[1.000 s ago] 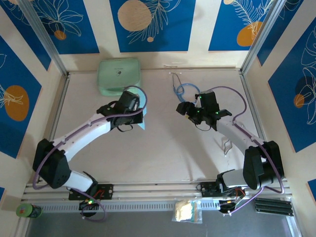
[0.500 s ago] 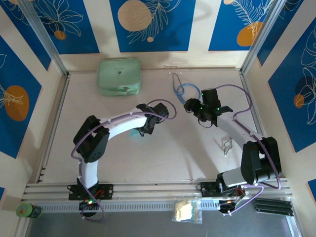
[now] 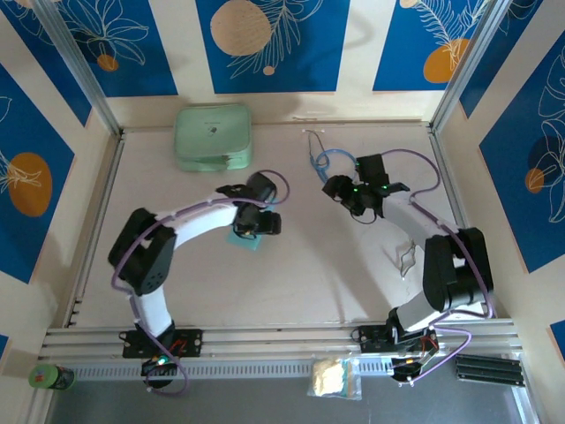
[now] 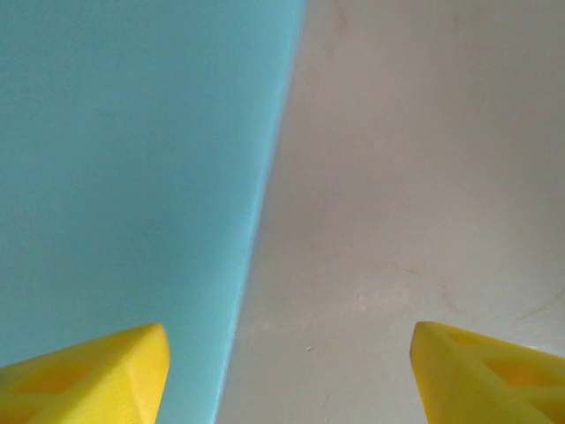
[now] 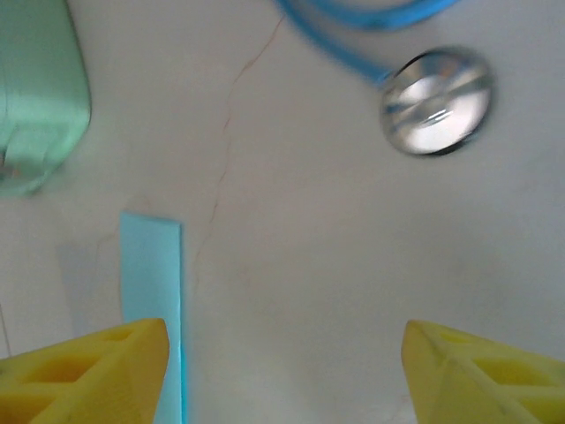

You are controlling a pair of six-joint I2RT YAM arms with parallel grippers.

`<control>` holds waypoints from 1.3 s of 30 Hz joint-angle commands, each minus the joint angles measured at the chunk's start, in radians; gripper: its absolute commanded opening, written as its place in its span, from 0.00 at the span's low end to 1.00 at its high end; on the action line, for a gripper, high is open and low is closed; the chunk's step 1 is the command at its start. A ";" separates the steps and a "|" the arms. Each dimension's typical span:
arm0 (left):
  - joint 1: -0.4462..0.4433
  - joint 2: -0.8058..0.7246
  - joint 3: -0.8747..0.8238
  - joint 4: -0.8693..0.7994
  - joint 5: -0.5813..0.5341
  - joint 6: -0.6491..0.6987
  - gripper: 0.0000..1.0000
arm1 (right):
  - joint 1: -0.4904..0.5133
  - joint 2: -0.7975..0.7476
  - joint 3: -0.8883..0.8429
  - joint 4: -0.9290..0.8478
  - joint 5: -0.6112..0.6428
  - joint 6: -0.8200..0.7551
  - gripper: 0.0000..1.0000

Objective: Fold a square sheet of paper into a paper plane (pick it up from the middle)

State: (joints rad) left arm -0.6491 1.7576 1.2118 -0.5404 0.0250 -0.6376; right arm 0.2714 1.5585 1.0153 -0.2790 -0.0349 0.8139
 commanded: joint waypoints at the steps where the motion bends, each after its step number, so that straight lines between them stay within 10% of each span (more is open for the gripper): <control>1: 0.093 -0.134 -0.110 0.112 0.076 -0.079 0.78 | 0.111 0.080 0.072 -0.001 -0.138 -0.039 0.71; 9: 0.291 -0.381 -0.372 0.172 -0.014 -0.144 0.95 | 0.353 0.325 0.274 -0.033 -0.210 -0.085 0.64; 20: 0.338 -0.437 -0.458 0.232 0.008 -0.193 0.99 | 0.449 0.587 0.508 -0.181 -0.229 -0.233 0.61; 34: 0.339 -0.374 -0.442 0.286 0.136 -0.134 0.99 | 0.368 0.463 0.371 -0.414 -0.103 -0.748 0.58; 39: 0.333 -0.336 -0.436 0.335 0.221 -0.147 1.00 | 0.365 0.366 0.340 -0.315 -0.121 -0.561 0.57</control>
State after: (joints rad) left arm -0.3206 1.4048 0.7597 -0.2493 0.1654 -0.7918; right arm 0.6323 2.0083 1.3804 -0.6041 -0.1551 0.1837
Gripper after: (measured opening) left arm 0.994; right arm 0.573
